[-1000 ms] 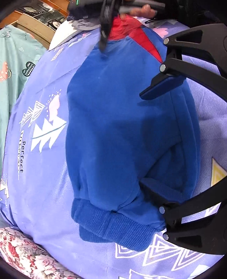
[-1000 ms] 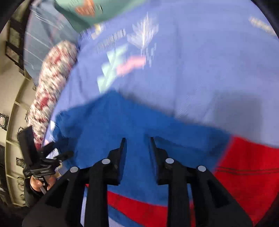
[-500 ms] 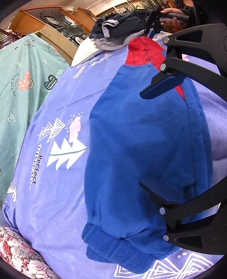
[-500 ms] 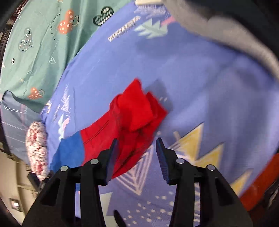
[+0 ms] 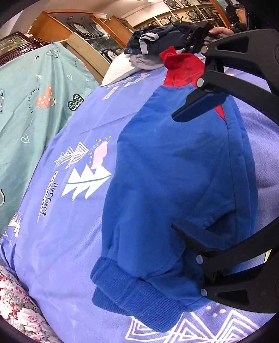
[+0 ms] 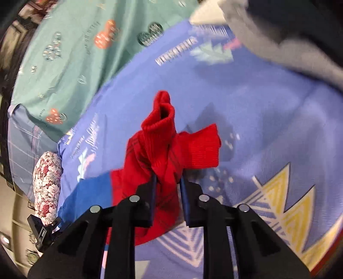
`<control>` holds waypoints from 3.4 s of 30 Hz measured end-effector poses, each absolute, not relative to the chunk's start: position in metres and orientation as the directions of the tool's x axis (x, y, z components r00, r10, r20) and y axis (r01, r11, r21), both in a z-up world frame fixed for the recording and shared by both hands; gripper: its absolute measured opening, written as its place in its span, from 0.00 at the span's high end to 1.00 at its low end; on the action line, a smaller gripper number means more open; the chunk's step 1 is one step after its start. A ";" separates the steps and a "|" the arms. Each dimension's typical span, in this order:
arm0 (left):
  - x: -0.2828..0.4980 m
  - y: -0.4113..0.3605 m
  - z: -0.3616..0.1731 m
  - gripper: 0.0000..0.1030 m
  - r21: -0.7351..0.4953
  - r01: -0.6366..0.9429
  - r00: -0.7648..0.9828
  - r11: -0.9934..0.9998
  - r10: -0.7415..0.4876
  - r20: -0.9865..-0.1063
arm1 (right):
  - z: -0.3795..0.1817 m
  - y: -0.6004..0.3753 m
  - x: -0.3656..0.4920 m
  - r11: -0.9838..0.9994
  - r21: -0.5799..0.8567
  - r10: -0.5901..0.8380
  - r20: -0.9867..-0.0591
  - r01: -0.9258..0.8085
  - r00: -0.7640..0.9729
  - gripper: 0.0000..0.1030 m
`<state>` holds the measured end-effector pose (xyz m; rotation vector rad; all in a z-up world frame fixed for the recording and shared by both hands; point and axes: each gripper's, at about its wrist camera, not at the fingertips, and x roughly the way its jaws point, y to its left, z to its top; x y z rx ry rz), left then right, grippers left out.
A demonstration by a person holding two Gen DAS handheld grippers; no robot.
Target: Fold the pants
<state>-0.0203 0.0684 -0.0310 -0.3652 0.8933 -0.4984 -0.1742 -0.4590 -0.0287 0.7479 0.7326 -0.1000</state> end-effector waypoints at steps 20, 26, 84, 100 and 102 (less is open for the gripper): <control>-0.021 0.101 -0.039 0.08 -0.559 0.182 0.572 0.809 -0.549 -0.610 | -0.006 -0.204 -0.097 0.906 0.146 0.345 -0.797 -0.397 0.495 0.55; -0.022 0.103 -0.039 0.08 -0.564 0.181 0.575 0.806 -0.552 -0.604 | -0.005 -0.186 -0.077 0.889 0.183 0.385 -0.795 -0.420 0.468 0.55; -0.095 -0.115 0.031 0.02 -0.363 0.682 0.243 0.635 -0.665 -0.706 | -0.042 -0.364 -0.091 0.626 0.777 0.679 -0.502 -0.066 0.536 0.05; -0.085 -0.104 0.001 0.02 -0.420 0.643 0.208 0.640 -0.675 -0.708 | 0.020 -0.324 -0.085 0.833 0.520 0.528 -0.639 -0.191 0.559 0.69; -0.083 -0.105 -0.006 0.02 -0.439 0.636 0.183 0.635 -0.676 -0.714 | 0.013 -0.332 -0.078 0.868 0.477 0.473 -0.705 -0.140 0.528 0.67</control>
